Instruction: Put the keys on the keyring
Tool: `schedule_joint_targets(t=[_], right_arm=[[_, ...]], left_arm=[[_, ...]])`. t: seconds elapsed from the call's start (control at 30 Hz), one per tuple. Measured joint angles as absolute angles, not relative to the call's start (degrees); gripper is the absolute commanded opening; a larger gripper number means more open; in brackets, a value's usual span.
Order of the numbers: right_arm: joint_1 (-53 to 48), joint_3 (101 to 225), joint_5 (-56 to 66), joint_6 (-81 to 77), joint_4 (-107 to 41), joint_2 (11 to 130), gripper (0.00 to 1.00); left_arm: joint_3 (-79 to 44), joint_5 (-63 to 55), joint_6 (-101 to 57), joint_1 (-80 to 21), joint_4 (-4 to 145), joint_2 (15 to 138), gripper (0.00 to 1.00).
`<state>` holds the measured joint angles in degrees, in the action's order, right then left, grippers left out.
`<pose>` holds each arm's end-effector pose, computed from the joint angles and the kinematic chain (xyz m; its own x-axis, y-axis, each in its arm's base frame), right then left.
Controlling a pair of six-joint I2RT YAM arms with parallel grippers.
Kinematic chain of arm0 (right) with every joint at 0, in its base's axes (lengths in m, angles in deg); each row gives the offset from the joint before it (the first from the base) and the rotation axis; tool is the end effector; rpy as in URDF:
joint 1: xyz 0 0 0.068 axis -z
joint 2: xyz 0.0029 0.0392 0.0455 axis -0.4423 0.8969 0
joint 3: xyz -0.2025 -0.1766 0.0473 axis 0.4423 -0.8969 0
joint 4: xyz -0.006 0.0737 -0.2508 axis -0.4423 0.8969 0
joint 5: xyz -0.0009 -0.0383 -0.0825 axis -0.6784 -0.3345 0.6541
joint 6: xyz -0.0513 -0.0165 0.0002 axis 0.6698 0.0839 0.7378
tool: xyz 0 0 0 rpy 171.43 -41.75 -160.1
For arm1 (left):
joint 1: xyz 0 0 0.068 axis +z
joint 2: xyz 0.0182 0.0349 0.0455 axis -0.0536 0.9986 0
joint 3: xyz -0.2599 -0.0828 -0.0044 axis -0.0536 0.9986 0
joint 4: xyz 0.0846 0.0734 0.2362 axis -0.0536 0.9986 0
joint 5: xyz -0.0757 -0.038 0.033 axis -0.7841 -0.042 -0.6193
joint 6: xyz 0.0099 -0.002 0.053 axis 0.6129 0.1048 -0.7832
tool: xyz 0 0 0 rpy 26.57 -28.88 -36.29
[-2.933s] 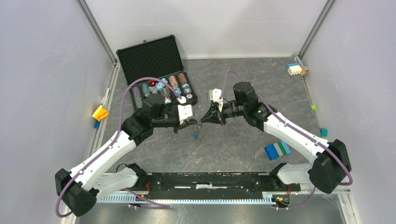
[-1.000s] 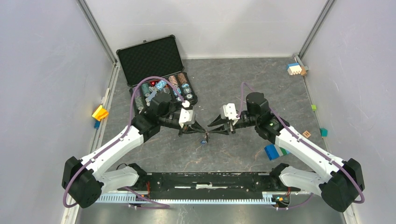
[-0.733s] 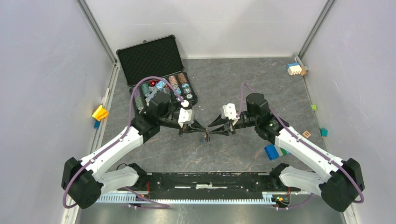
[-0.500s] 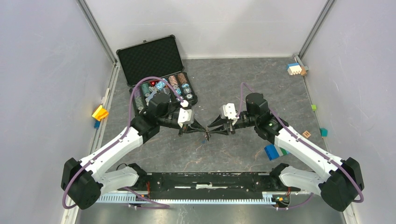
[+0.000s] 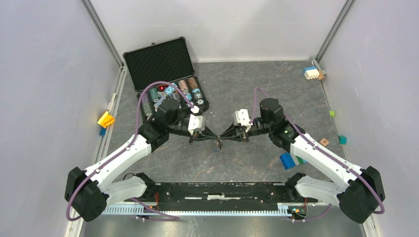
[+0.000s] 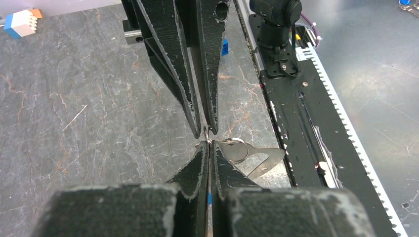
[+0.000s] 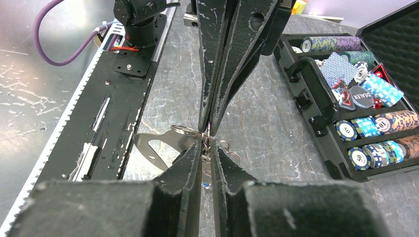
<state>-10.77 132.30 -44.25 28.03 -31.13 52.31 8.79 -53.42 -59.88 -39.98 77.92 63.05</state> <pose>0.1723 0.1672 0.2997 0.1293 -0.1708 -0.9768 -0.9870 -0.1173 -0.1102 0.1700 -0.1653 0.3023 0.1539 0.1791 -0.9717 0.9822 -0.1347 0.1308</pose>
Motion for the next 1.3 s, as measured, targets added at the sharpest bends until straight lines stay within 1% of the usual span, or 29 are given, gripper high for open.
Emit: schedule_joint_targets(t=[0.1, 0.17, 0.2, 0.57, 0.7, 0.9, 1.03, 1.13, 1.3], right_arm=[[-10.8, 132.3, -44.4, 28.0, -31.1, 52.3, 0.10], [-10.7, 132.3, -44.4, 27.9, -31.1, 52.3, 0.05], [-10.7, 132.3, -44.4, 27.8, -31.1, 52.3, 0.00], [-10.8, 132.4, -43.1, 27.4, -30.9, 52.5, 0.00], [-10.9, 134.5, -41.5, 28.6, -27.9, 53.5, 0.00], [-12.5, 138.6, -36.9, 32.2, -21.5, 55.5, 0.00], [-13.8, 142.1, -33.5, 35.2, -16.3, 57.7, 0.00], [-14.7, 143.7, -30.7, 36.9, -13.1, 58.5, 0.00], [-15.8, 144.6, -28.0, 38.1, -10.8, 58.8, 0.00]], left_arm=[[8.9, -53.4, -59.9, -39.9, 77.8, 63.1, 0.02], [9.0, -53.4, -59.9, -39.9, 77.5, 63.0, 0.02], [9.1, -53.4, -59.9, -39.9, 77.5, 63.0, 0.02], [9.4, -52.9, -59.9, -39.9, 77.2, 62.8, 0.02], [9.4, -52.0, -59.9, -39.8, 77.1, 62.8, 0.08], [9.4, -50.1, -60.8, -39.7, 78.3, 62.8, 0.28], [7.7, -48.4, -64.3, -39.7, 83.6, 63.1, 0.36], [4.2, -46.6, -67.5, -39.7, 88.5, 63.8, 0.37], [1.1, -44.4, -69.1, -39.7, 91.5, 64.3, 0.37]])
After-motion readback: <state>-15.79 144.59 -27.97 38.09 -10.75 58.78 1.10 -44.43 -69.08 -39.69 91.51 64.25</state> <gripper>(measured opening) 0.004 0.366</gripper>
